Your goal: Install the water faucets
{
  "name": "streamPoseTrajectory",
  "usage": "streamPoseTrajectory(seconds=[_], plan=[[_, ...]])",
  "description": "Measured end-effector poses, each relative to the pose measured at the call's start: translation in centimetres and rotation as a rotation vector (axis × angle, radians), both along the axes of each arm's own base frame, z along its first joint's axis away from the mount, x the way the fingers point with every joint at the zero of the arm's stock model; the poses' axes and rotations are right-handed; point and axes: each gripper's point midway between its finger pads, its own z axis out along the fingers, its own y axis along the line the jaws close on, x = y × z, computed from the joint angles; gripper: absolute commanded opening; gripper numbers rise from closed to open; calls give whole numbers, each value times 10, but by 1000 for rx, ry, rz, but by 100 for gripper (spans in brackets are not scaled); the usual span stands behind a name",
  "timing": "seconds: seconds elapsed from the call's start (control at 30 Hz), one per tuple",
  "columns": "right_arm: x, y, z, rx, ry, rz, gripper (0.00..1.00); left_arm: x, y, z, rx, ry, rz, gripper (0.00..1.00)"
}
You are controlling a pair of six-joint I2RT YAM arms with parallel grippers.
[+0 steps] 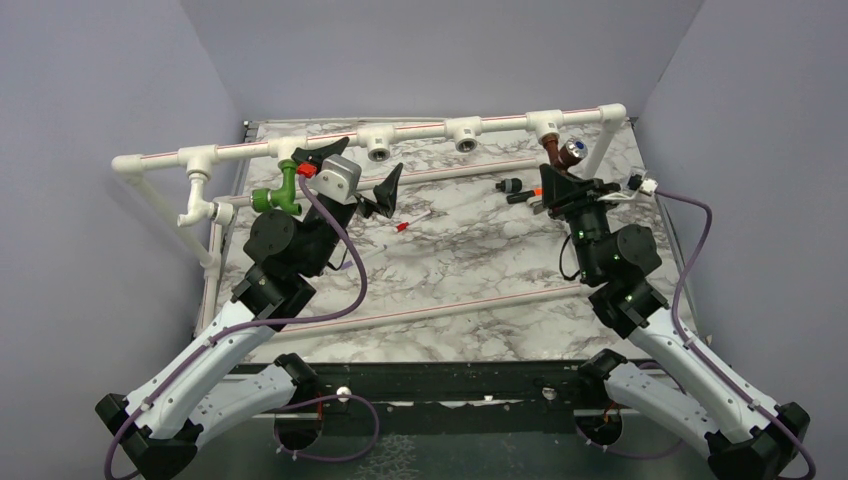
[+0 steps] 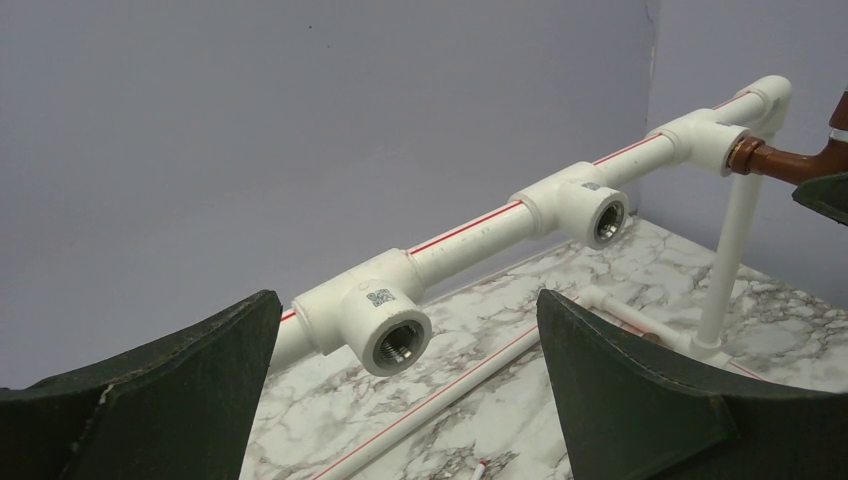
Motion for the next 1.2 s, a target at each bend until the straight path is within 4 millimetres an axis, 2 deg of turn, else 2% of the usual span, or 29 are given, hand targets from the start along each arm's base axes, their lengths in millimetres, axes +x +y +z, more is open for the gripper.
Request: streamPoseTrajectory(seconds=[0.5,0.67,0.83,0.97,1.03,1.2], plan=[[-2,5,7,544,127,85,0,0,0,0,0,0,0,99],[-3,7,13,648,161,108,0,0,0,0,0,0,0,99],[-2,9,22,682,190,113,0,0,0,0,0,0,0,99],[-3,9,27,679,208,108,14,0,0,0,0,0,0,99],[-3,9,26,676,214,105,17,0,0,0,0,0,0,99],[-5,7,22,659,224,97,38,0,0,0,0,0,0,99]])
